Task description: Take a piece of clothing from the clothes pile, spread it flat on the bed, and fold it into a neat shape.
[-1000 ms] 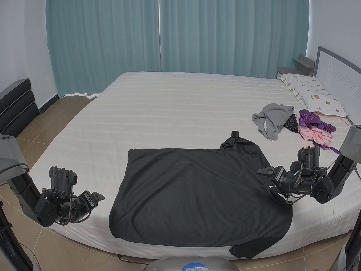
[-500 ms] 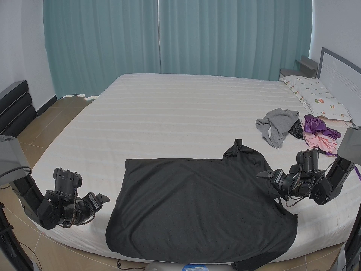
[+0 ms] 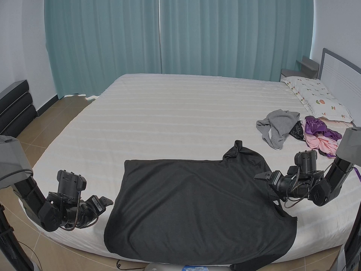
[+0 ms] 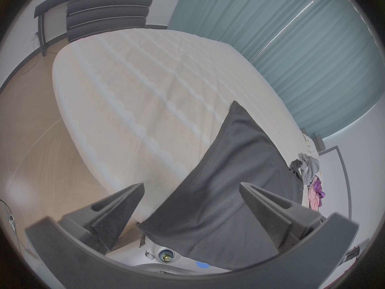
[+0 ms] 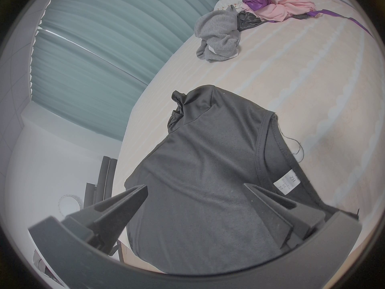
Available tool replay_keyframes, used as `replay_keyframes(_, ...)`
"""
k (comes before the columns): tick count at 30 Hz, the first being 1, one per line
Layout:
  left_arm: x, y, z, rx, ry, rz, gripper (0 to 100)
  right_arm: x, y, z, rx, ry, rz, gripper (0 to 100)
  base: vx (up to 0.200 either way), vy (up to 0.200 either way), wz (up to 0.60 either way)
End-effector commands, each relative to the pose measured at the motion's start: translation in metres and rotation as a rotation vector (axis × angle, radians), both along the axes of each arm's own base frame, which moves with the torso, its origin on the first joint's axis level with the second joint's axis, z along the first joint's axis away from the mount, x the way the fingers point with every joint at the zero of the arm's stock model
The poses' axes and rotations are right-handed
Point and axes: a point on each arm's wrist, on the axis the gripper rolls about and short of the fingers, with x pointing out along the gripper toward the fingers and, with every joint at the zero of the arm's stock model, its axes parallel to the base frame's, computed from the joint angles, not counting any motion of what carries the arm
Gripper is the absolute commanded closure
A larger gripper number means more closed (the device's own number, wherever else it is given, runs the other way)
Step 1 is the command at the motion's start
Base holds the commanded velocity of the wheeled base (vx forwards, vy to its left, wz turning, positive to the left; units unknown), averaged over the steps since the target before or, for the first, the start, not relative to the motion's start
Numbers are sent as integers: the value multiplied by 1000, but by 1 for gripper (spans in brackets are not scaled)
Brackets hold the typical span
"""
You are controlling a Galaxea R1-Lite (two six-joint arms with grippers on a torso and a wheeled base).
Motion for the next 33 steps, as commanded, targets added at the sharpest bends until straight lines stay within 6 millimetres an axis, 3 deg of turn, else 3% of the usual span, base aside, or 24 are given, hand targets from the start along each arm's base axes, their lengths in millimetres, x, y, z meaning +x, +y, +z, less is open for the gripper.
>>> replay_keyframes(1, 2, -3, 3, -4, -13, -7, 0, 0, 1, 0, 0, -1, 2, 0, 0, 0, 0)
replay_keyframes(7, 14, -5, 8, -12, -52, -6, 0, 1, 1, 0, 1, -3, 4, 0, 0, 0, 0)
replay_keyframes(12, 39, -5, 17, -21, -108, 8, 0, 2, 1, -3, -1, 4, 5, 0, 0, 0, 0)
replay_keyframes(19, 112, 2, 24, -20, -131, 19, 0, 2, 1, -4, -1, 9, 2, 0, 0, 0, 0)
replay_keyframes(20, 112, 2, 24, -20, -131, 19, 0, 2, 1, -4, -1, 9, 2, 0, 0, 0, 0)
replay_keyframes(21, 134, 8, 19, -24, -123, -11, 0, 2, 1, -4, -1, 9, 2, 0, 0, 0, 0)
replay_keyframes(22, 145, 10, 16, -34, -126, -25, 0, 2, 1, -5, -2, 12, 2, 0, 0, 0, 0)
replay_keyframes(24, 152, 11, 14, -45, -130, -32, 0, 2, 1, -6, -2, 15, 2, 0, 0, 0, 0)
replay_keyframes(25, 170, 15, 7, -53, -148, -37, 0, 2, 1, -8, -4, 20, 3, 0, 0, 0, 0)
replay_keyframes(28, 190, 21, 1, -36, -180, -45, 0, 1, 1, -9, -7, 25, 6, 0, 0, 0, 0)
replay_keyframes(33, 214, 15, -20, -19, -191, -77, 0, 0, 3, -10, -5, 29, 10, 0, 0, 0, 0)
